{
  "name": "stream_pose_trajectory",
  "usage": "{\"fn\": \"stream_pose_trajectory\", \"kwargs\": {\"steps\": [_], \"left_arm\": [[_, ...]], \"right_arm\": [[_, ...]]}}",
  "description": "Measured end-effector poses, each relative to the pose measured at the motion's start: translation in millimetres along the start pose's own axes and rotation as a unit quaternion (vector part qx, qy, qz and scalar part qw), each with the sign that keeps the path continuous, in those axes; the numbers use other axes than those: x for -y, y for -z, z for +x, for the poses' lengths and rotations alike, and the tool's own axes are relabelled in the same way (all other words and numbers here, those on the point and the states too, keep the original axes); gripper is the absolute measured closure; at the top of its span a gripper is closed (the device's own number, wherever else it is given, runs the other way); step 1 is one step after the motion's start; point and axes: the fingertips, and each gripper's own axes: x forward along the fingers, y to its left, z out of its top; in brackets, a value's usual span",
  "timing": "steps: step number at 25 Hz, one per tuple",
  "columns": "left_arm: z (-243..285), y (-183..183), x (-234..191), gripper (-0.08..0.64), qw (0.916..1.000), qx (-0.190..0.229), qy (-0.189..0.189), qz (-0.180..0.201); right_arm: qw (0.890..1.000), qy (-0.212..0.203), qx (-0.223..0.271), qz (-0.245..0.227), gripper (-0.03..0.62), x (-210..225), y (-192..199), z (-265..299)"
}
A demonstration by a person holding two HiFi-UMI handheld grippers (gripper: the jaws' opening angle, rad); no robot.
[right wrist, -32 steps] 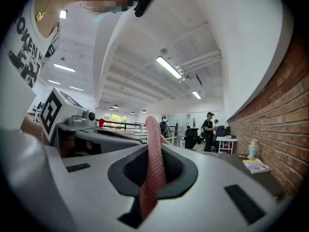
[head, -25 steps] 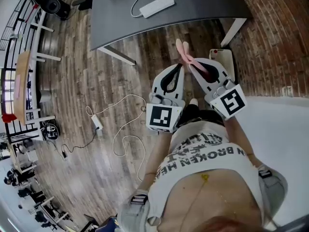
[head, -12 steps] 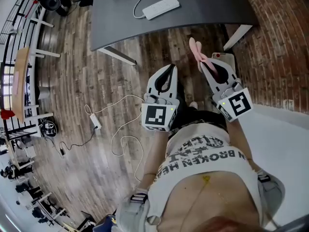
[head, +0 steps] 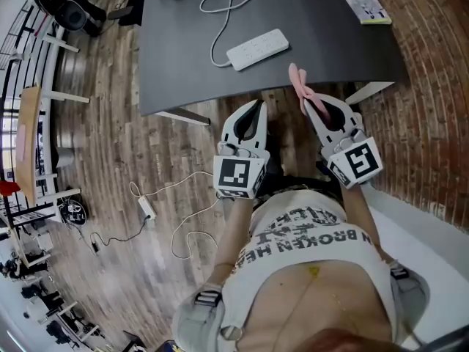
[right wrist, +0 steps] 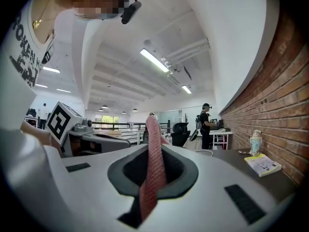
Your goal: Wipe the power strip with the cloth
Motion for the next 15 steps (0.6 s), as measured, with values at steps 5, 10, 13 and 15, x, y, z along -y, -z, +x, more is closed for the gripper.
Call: {"fn": "stream_pose_trajectory", "kwargs": {"steps": [5,10,13,15], "left_arm": [[62.1,-9.5,-72.6,0.552,0.9999,-0.009,0.012,0.000],[112.0,-18.2,-133.9,0.552,0.9996,-0.012,0.027,0.001],[133.1,-19.1,-154.0,0.552,0.9992,-0.014,0.038,0.001],[142.6,-17.5,-163.0,0.552,0.9989,-0.018,0.044,0.000]], "right_arm": [[1.000,-0.006,-0.005,0.001,0.575,34.0,-7.0,96.5],[1.000,-0.024,-0.012,-0.002,0.575,50.9,-7.2,183.4],[0.999,-0.033,-0.017,-0.002,0.575,57.7,-3.9,216.3],[0.999,-0.035,-0.022,0.001,0.575,61.9,-1.2,230.9]]}}
